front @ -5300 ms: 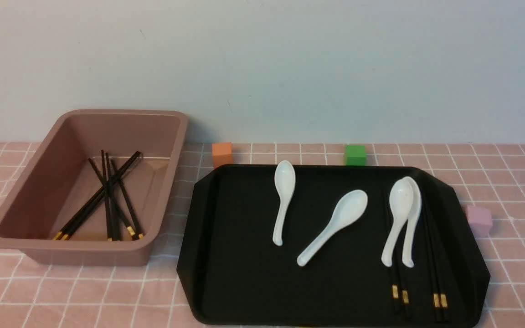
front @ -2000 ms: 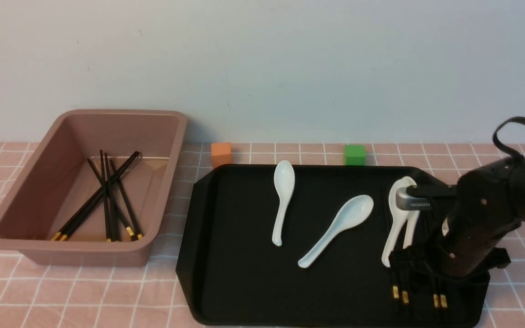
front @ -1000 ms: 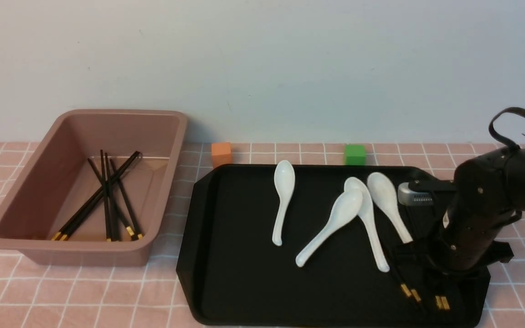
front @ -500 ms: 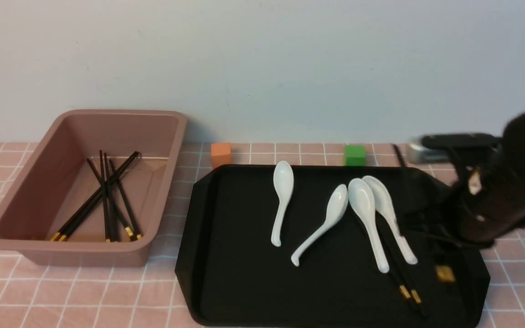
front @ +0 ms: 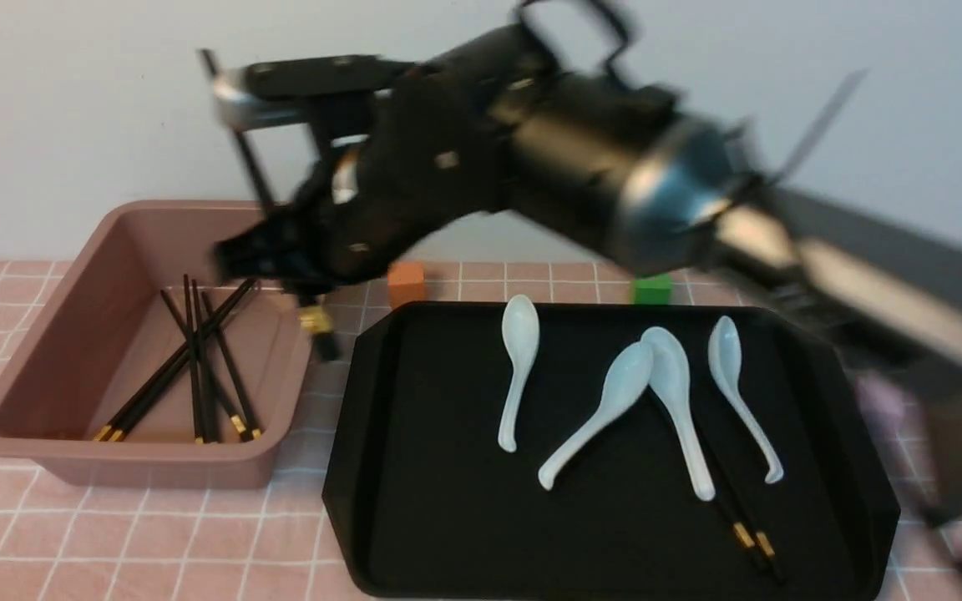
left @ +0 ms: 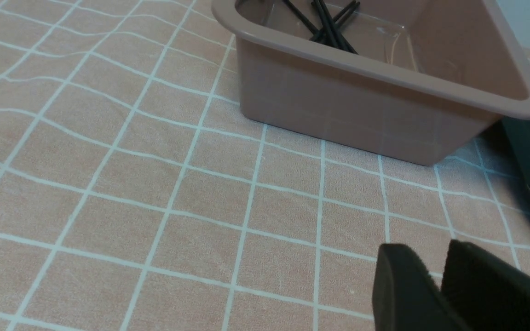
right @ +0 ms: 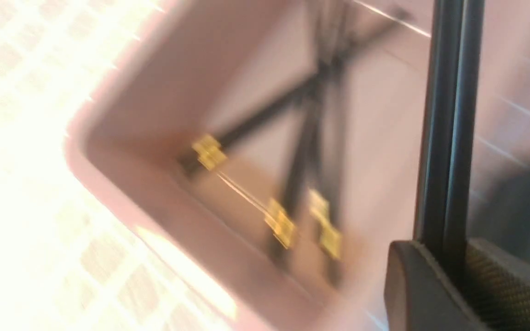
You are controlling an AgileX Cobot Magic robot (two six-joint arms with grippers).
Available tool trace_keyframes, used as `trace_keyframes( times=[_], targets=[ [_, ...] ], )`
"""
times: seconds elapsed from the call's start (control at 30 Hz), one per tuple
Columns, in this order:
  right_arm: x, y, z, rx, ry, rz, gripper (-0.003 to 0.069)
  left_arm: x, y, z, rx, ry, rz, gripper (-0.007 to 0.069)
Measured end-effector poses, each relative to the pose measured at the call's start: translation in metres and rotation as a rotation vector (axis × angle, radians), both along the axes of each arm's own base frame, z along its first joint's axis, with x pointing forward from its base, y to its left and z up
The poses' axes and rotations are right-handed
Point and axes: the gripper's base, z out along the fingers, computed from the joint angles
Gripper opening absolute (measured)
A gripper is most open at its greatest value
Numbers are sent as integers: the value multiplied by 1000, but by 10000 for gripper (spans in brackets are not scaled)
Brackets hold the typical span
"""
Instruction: On pink tablecloth take chopsticks from black tray and put them in box.
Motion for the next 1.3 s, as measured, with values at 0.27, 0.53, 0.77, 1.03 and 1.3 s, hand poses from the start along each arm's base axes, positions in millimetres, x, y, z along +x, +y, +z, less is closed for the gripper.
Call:
trace_keyframes(
  times=[0.27,0.53,0.77,1.03,1.3],
  targets=[
    [28,45,-52,37,-29,19,136,0,0,0,0,0,0,155],
    [37,48,-75,15,-21,10,310,0,0,0,0,0,0,155],
    [16,21,-10,-89,-27,73,475,0,0,0,0,0,0,159],
    [-35,-46,116,-191,-174,150,383,0,0,0,0,0,0,166],
    [-92,-116,167,-232,-198,138,35,0,0,0,0,0,0,173]
  ],
)
